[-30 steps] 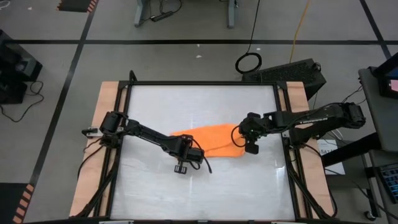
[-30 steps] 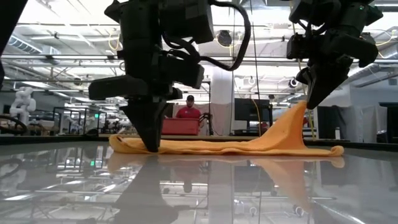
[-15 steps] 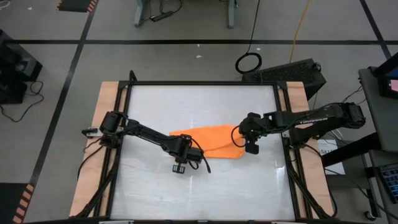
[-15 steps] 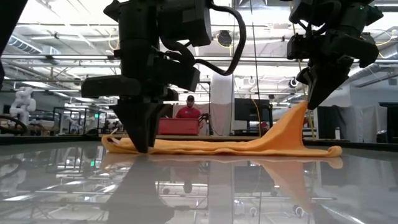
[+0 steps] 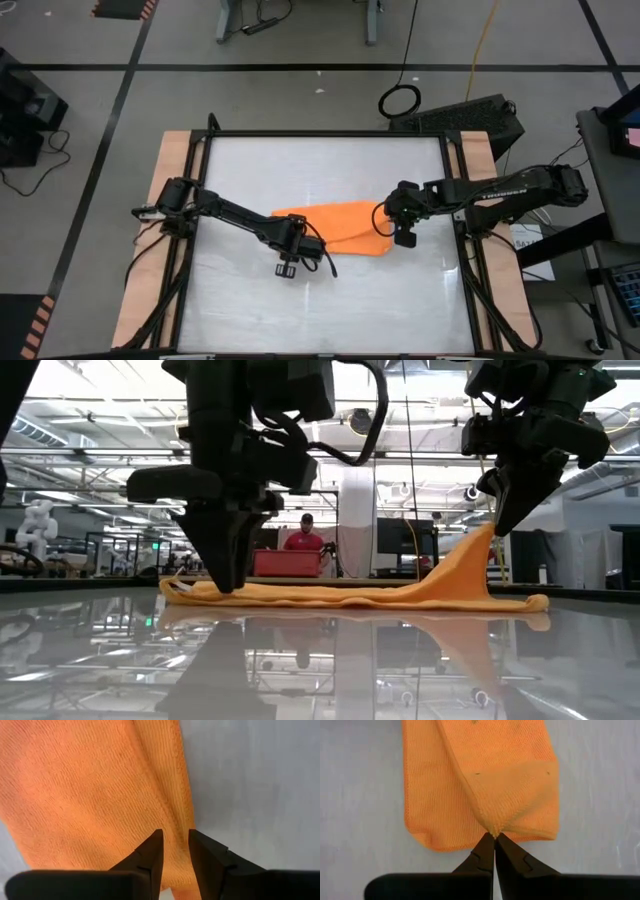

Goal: Roll towel
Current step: Fold the orange towel

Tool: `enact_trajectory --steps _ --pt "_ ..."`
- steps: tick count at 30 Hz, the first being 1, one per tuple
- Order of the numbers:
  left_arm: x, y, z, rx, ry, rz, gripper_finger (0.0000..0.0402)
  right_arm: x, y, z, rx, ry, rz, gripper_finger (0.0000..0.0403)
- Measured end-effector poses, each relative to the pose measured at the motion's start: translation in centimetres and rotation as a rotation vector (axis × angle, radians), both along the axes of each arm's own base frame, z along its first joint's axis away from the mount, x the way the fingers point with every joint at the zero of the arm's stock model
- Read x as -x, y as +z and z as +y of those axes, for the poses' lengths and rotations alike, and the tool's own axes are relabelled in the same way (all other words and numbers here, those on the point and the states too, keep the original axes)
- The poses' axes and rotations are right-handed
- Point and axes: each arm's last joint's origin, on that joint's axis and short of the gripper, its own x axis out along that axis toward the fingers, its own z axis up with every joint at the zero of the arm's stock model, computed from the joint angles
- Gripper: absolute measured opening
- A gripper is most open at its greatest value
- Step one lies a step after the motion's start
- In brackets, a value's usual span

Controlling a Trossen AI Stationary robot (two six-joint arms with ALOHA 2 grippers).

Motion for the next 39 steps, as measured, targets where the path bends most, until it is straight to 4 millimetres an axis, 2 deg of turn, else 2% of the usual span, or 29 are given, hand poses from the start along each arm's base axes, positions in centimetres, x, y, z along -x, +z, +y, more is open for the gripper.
enact_trajectory --steps 10,24,27,32,39 --pt "-0.2 -0.1 0.0 -0.018 0.002 -0.016 0.0076 0.0 0.0 0.0 0.0 0.0 0.004 0.0" --pt "0.0 -0.8 0.6 -0.014 0.039 -0.022 0.0074 0.0 0.0 0.0 0.0 0.0 0.003 0.0" --pt "-0.1 -0.8 1.0 -0.02 0.052 -0.025 0.006 0.0 0.0 0.0 0.0 0.0 0.001 0.0" --pt "-0.2 -0.8 1.3 -0.018 0.045 -0.021 0.0008 0.0 0.0 0.0 -0.001 -0.002 0.001 0.0" --pt "0.3 -0.7 1.5 -0.024 0.034 0.036 0.0005 0.2 -0.1 0.0 -0.001 -0.002 0.018 0.0"
